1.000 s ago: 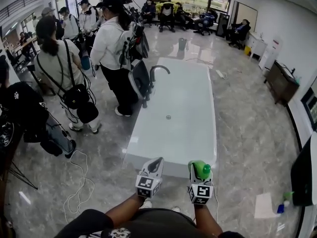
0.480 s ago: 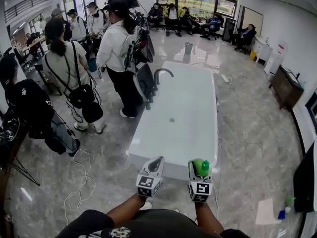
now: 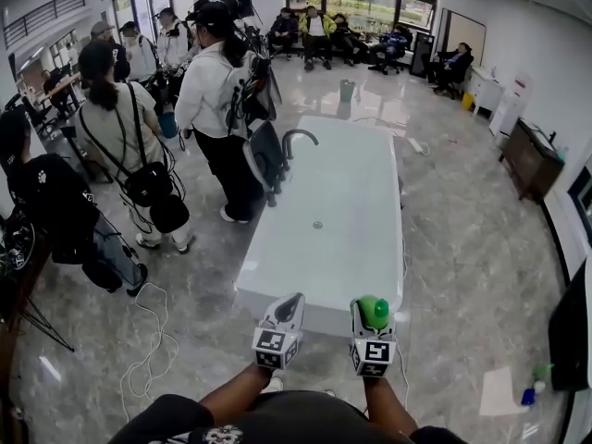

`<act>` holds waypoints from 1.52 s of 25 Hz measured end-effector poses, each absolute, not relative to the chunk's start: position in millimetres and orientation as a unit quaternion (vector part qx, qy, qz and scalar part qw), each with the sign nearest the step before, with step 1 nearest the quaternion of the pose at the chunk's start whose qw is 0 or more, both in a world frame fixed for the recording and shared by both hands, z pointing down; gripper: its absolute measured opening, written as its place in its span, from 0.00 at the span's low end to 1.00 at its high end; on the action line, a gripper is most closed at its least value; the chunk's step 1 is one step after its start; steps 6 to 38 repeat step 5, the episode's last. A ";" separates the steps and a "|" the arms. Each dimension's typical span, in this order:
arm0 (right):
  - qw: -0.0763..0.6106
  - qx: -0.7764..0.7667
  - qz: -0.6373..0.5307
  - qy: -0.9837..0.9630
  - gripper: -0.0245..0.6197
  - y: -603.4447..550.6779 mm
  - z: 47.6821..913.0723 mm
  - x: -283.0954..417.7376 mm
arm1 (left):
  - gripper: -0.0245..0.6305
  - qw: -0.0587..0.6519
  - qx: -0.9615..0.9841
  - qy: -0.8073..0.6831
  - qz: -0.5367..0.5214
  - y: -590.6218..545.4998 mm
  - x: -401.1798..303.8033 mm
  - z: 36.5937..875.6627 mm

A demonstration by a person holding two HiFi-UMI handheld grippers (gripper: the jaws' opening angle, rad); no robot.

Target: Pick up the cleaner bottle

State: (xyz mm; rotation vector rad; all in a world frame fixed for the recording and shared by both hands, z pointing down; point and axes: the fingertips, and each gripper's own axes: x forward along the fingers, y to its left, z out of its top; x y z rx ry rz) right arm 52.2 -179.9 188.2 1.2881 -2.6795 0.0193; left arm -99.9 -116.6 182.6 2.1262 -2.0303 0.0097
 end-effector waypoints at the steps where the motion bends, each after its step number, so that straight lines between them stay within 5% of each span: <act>1: 0.082 0.432 0.006 -0.898 0.34 -179.7 185.8 53.3 | 0.04 0.098 0.721 -0.686 0.000 -116.0 -98.3 178.5; 38: 0.081 0.436 0.006 -0.896 0.34 -179.6 176.8 57.5 | 0.04 0.088 0.728 -0.680 -0.016 -114.4 -92.3 158.8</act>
